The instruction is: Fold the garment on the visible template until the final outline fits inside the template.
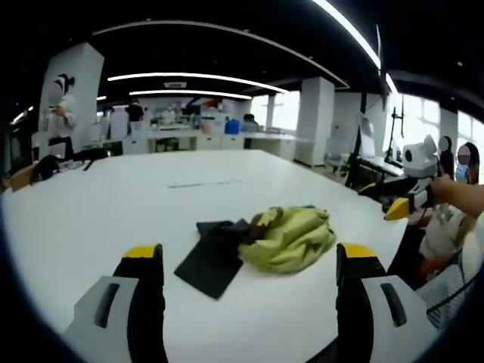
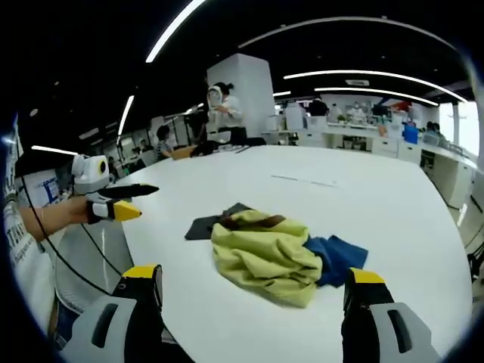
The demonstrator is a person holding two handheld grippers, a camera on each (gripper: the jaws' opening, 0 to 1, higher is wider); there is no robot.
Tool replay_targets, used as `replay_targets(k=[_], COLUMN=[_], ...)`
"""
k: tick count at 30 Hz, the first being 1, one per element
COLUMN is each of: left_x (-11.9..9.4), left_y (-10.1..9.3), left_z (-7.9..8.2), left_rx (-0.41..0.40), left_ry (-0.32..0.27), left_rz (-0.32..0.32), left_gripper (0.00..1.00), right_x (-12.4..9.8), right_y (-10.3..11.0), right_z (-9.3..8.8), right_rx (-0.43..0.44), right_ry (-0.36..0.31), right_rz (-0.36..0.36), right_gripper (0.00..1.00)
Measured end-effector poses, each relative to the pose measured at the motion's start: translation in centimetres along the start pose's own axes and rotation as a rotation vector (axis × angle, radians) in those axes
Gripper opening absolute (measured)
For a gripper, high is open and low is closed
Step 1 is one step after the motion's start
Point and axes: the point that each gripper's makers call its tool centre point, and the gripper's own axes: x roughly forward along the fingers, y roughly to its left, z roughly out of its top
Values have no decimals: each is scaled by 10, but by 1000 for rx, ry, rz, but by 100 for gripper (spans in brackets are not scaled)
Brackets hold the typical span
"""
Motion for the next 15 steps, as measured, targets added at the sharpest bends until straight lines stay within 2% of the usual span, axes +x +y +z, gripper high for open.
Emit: replay_targets(k=[7,15], left_x=[-2,-1], left_y=[0,-3], left_z=[-2,-1], left_rx=[-15,22], left_ry=[1,8], left_rz=[3,-13], left_gripper=[91,91], right_x=[1,4], right_y=[0,1], right_z=[-2,-1], right_rx=[-22,-28], right_ry=[13,17], right_rz=[2,12], right_gripper=[99,99])
